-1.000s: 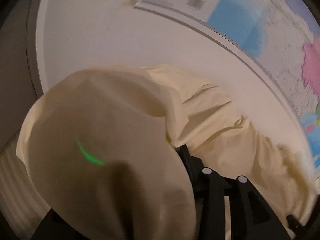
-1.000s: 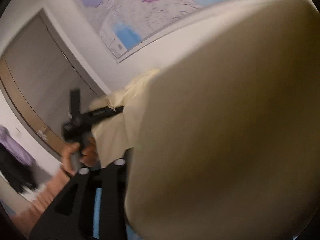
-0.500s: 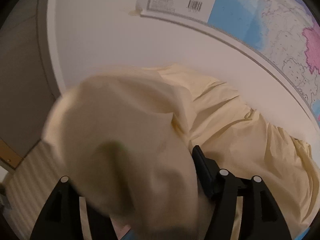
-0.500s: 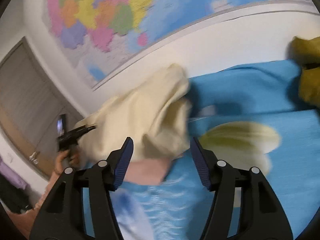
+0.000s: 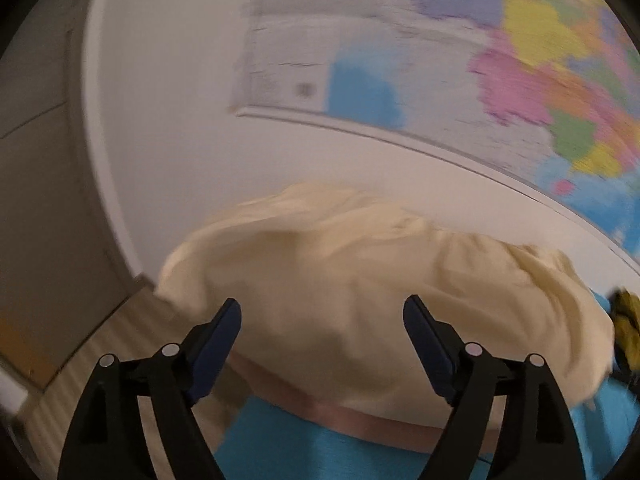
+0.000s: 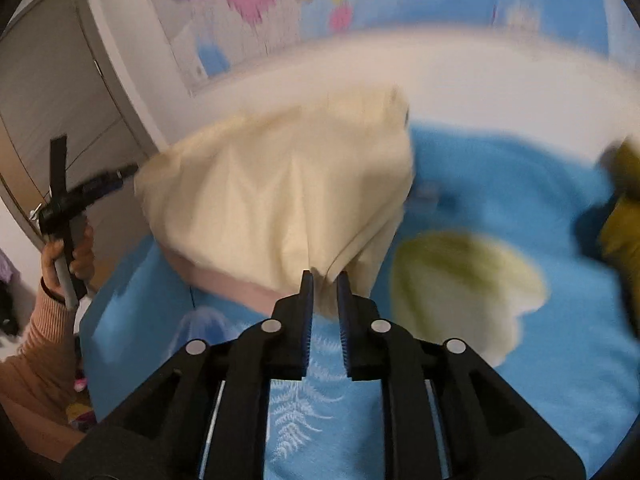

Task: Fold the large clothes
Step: 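Pat the trousers bundle flat on the pink shirt with both open tools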

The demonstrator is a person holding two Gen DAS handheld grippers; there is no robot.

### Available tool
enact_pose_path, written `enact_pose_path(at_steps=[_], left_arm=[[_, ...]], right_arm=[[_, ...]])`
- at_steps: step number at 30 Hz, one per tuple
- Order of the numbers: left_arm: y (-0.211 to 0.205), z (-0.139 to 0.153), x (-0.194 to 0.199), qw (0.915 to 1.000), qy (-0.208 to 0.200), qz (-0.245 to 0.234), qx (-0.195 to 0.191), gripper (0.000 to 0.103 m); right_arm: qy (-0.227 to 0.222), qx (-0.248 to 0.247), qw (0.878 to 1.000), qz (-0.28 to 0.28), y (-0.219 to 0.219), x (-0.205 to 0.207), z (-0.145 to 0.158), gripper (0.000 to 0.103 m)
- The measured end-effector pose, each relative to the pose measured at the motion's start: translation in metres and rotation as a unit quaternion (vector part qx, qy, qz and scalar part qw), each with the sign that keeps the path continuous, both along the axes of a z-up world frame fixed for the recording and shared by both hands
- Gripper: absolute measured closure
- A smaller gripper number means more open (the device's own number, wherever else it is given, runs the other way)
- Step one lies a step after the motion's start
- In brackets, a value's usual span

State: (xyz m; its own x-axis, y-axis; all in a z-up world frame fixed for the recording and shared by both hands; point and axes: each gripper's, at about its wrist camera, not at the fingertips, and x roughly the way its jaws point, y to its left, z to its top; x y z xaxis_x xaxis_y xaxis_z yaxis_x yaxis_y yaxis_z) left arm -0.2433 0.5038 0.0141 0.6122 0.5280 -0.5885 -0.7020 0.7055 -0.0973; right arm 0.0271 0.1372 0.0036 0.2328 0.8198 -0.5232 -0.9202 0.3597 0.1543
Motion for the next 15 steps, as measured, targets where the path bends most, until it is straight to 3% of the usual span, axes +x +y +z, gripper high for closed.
enact_pose_path(at_steps=[2, 4, 7, 10, 11, 13, 15], left_arm=[[-0.001, 0.003, 0.016, 0.9997, 0.002, -0.022, 0.008, 0.020], [-0.010, 0.001, 0.030, 0.9989, 0.010, -0.044, 0.009, 0.020], [-0.014, -0.012, 0.053, 0.9978, 0.029, -0.061, -0.002, 0.020], [-0.006, -0.033, 0.067, 0.9969, 0.054, -0.056, -0.011, 0.019], [-0.002, -0.039, 0.069, 0.9967, 0.058, -0.053, -0.017, 0.019], [0.005, -0.048, 0.071, 0.9965, 0.057, -0.053, -0.033, 0.018], [0.004, -0.047, 0.072, 0.9964, 0.061, -0.052, -0.028, 0.018]], right_arm=[[-0.020, 0.019, 1.000, 0.010, 0.002, -0.006, 0.014, 0.078], [-0.019, 0.038, 0.999, 0.020, 0.018, -0.007, 0.024, 0.063], [-0.005, 0.033, 0.999, 0.031, 0.056, 0.002, 0.022, 0.063], [0.001, -0.008, 1.000, 0.028, 0.088, 0.012, 0.002, 0.063], [0.023, -0.030, 0.999, 0.026, 0.099, 0.020, -0.012, 0.066], [0.049, -0.048, 0.997, 0.022, 0.107, 0.027, -0.026, 0.066], [0.047, -0.050, 0.997, 0.019, 0.107, 0.027, -0.029, 0.066]])
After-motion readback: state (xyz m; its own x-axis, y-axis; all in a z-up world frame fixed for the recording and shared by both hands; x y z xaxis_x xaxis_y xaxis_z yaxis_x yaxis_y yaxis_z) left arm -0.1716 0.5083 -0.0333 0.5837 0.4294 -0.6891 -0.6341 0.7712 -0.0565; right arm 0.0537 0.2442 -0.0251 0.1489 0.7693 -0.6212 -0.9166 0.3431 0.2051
